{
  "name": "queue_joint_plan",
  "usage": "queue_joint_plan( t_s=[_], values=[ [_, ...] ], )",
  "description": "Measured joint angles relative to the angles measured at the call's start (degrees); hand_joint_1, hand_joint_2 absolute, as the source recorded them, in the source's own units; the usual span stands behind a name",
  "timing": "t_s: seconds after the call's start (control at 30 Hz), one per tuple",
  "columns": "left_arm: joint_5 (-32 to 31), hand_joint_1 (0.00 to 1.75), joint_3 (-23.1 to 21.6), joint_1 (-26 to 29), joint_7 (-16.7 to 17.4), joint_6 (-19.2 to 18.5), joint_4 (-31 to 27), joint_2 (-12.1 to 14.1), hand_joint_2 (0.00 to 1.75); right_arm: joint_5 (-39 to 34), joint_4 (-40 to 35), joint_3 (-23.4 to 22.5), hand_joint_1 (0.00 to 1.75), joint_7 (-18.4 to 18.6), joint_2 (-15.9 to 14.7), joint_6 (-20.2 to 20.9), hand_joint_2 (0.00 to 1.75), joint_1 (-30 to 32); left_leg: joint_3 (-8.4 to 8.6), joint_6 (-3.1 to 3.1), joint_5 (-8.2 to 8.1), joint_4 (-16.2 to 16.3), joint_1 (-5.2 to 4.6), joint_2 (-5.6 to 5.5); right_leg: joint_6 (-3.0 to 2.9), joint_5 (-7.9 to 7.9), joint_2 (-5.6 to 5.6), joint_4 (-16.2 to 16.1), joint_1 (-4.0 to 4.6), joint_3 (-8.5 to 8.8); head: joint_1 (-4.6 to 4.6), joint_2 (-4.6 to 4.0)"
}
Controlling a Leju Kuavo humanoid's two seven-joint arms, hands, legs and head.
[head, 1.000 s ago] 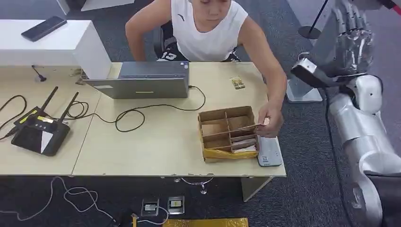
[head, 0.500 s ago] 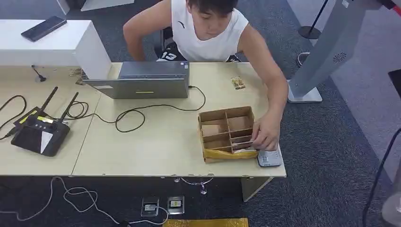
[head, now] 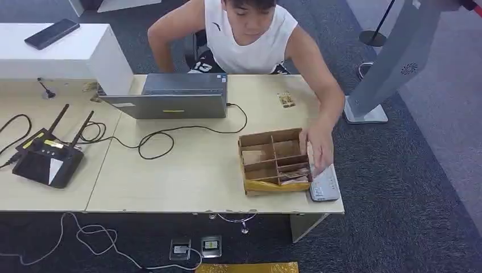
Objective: Pass the card to the sensor for recognition and then transmit it.
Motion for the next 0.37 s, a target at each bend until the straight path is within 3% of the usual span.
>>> queue_joint_plan(
  t_s=[0.23, 0.37],
  values=[
    [0.3, 0.00, 1.1, -1.4, 1.7, 1.9, 0.0, -0.9, 0.00, 3.1, 2.6, -8.0, 0.00, 4.7, 2.5, 0.0, 1.75, 6.3, 0.05, 0.00, -0.01, 0.0, -0.01, 0.07, 0.00, 0.00, 0.03, 0.0, -0.01, 0.04, 0.02, 0.00],
    [0.3, 0.00, 1.2, -1.5, 1.7, 1.9, -0.1, -1.1, 0.00, 3.8, 3.7, -9.4, 0.00, 6.4, 3.4, 0.0, 1.75, 7.9, 0.11, 0.00, -0.01, 0.0, -0.02, 0.14, 0.00, 0.00, 0.11, 0.0, -0.02, 0.05, -0.04, 0.00]
  ],
)
